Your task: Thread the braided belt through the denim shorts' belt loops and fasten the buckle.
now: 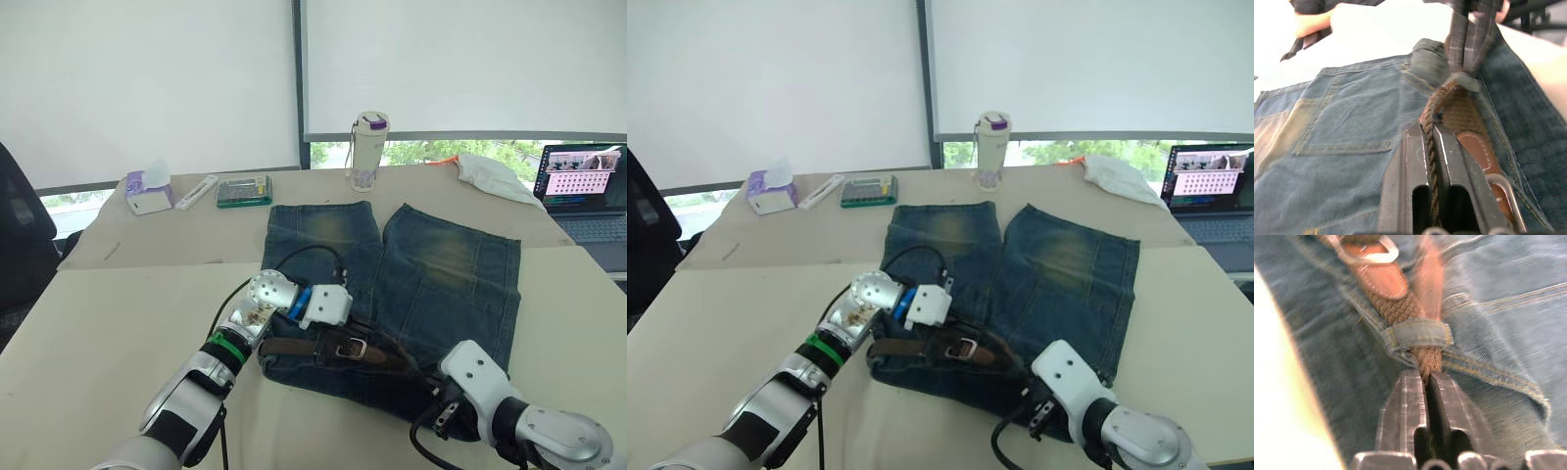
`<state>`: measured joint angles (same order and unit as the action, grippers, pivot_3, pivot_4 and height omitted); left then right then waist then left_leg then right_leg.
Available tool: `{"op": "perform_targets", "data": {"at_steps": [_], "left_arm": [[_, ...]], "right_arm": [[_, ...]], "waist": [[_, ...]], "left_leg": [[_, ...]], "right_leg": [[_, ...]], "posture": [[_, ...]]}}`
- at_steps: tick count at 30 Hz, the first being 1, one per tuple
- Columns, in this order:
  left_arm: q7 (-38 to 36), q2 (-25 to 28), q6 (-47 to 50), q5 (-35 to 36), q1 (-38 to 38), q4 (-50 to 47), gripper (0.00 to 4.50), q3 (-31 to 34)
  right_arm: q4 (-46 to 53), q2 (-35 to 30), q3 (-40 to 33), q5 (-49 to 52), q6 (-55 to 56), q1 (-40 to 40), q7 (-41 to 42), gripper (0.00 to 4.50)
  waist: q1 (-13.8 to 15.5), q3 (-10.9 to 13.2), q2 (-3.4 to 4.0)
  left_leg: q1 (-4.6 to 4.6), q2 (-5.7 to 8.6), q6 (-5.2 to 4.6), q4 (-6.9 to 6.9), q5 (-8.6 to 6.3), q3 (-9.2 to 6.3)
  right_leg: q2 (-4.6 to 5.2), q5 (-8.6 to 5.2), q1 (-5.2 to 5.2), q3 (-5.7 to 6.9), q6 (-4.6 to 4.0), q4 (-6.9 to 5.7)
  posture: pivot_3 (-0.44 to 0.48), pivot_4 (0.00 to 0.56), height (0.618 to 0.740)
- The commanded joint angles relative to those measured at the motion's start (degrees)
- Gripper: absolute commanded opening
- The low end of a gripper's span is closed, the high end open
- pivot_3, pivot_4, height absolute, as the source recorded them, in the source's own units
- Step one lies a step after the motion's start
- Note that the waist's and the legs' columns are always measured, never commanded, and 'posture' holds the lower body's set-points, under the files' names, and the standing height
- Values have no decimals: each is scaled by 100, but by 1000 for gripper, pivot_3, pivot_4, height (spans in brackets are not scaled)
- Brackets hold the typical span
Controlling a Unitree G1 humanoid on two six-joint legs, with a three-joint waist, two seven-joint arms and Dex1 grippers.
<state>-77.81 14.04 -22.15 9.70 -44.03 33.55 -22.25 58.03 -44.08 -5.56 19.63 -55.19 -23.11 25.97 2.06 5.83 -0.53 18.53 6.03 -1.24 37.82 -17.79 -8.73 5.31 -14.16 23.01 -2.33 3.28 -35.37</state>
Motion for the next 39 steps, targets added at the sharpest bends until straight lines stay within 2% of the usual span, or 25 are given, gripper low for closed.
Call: {"op": "perform_targets", "data": {"at_steps": [1, 5, 9, 12, 17, 28, 29, 35, 36, 37, 39], "left_arm": [[205, 69, 591, 272, 151, -426, 0, 364], [577, -2, 1187, 304, 395, -812, 0, 533], [852, -76, 1519, 255, 500, -937, 0, 609], [920, -115, 1594, 224, 536, -997, 0, 619], [1038, -162, 1663, 170, 480, -1004, 0, 647], [1188, -118, 1765, 122, 449, -1158, 0, 669], [1202, -105, 1775, 118, 454, -1173, 0, 674], [1271, 62, 1851, 136, 405, -1195, 0, 774], [1270, 95, 1861, 141, 389, -1189, 0, 793], [1228, 161, 1867, 153, 368, -1190, 0, 822], [1062, 320, 1877, 173, 363, -1235, 0, 847]], "right_arm": [[197, 52, -194, 533, 463, 128, 124, 1725], [197, 59, -73, 1021, 455, 834, -85, 3078], [39, -108, 530, 722, 15, 1587, -230, 3078], [-299, -390, 1072, 343, 34, 1915, -209, 3078], [-771, -422, 1645, 82, 174, 2354, -63, 3078], [-1213, -562, 2208, -713, 348, 2653, 73, 3078], [-1192, -526, 2159, -730, 338, 2651, 50, 2569], [-851, -288, 1618, -527, 143, 2480, 34, 686], [-805, -248, 1542, -513, 121, 2447, 26, 241], [-756, -209, 1440, -514, 108, 2385, 6, 67], [-692, -108, 1281, -521, 89, 2268, -52, 67]], "waist": [[-16, 0, 0], [-67, 0, -1], [-60, 0, 1], [-59, -5, 8], [-66, -5, 8], [-71, -13, 21], [-70, -13, 21], [-67, -13, 22], [-71, -13, 22], [-72, -14, 23], [-70, -15, 24]], "left_leg": [[0, 0, 0, 0, 0, 0], [-4, 0, 0, 0, 0, 0], [-2, -1, 0, 0, 0, -2], [1, 1, 0, -1, 0, -4], [3, 0, 1, 0, 0, -3], [6, 0, 2, 0, 0, -3], [6, 0, 2, 0, 0, -3], [7, 0, 2, 0, 1, -4], [7, 0, 2, 0, 1, -4], [7, 0, 2, 0, 1, -4], [7, 0, 2, -1, 0, -5]], "right_leg": [[0, 0, 0, -1, 0, 0], [3, 0, -3, -5, 0, 1], [2, 0, -1, -3, 0, -1], [7, 0, 1, -2, 0, 1], [7, 0, 3, -3, 0, 2], [8, 0, 7, -5, -1, 1], [8, 0, 7, -5, -1, 1], [9, 1, 8, -5, -1, 1], [9, 1, 8, -5, -1, 0], [9, 1, 9, -6, -1, 0], [8, 1, 10, -5, -1, -1]], "posture": [[0, 150, 740], [0, 150, 740], [0, 150, 740], [0, 150, 740], [0, 150, 740], [0, 150, 740], [0, 150, 740], [0, 150, 740], [0, 150, 740], [0, 150, 740], [0, 150, 740]]}}
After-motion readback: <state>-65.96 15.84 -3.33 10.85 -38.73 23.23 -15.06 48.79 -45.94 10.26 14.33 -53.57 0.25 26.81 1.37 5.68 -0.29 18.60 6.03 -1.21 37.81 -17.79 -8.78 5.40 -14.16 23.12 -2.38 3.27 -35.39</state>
